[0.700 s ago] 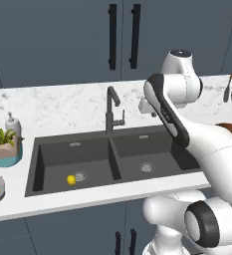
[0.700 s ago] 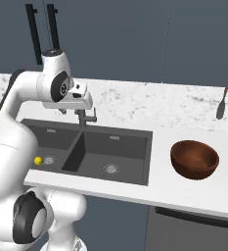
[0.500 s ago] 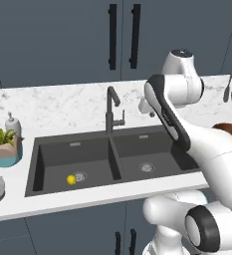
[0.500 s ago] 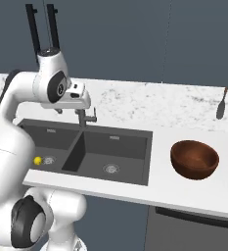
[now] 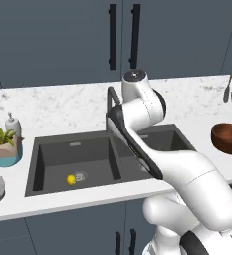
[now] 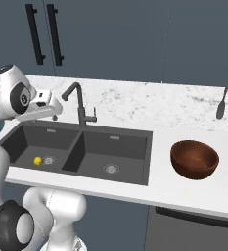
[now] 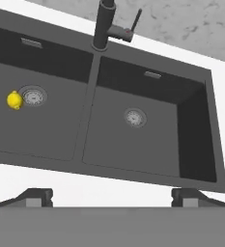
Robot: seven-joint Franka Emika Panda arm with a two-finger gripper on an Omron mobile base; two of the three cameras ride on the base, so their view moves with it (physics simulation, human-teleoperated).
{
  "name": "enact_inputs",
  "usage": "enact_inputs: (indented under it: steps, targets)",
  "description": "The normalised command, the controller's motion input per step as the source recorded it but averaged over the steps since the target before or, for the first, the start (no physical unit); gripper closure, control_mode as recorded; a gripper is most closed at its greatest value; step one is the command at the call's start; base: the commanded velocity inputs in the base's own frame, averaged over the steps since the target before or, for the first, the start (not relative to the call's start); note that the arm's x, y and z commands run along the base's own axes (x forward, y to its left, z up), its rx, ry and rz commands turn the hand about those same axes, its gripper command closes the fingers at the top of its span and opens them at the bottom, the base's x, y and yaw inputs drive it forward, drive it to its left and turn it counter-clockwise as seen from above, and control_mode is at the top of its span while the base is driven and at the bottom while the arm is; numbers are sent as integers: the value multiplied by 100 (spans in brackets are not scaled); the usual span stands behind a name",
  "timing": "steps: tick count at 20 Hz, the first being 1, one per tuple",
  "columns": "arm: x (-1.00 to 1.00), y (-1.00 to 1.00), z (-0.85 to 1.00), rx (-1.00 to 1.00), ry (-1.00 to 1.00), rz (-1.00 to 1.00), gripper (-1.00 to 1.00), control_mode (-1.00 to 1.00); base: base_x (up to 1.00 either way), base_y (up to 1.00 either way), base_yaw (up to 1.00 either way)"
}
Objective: Pick the lemon from the sink and place it in the bowl. Then pick the bowl and place it in the microwave. Then close the microwave door and press the start button.
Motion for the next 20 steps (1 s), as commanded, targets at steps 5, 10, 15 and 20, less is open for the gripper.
enact_inputs:
  steps: [5,10,15,20]
  targets:
    - [43,86,-55,1,26,-2,-100,-100,0,0,0]
    - [40,20,-57,11,15,0,-100,-100,0,0,0]
    - [14,19,-55,4,12,0,-100,-100,0,0,0]
    - [-6,18,-31,1,1,0,-100,-100,0,0,0]
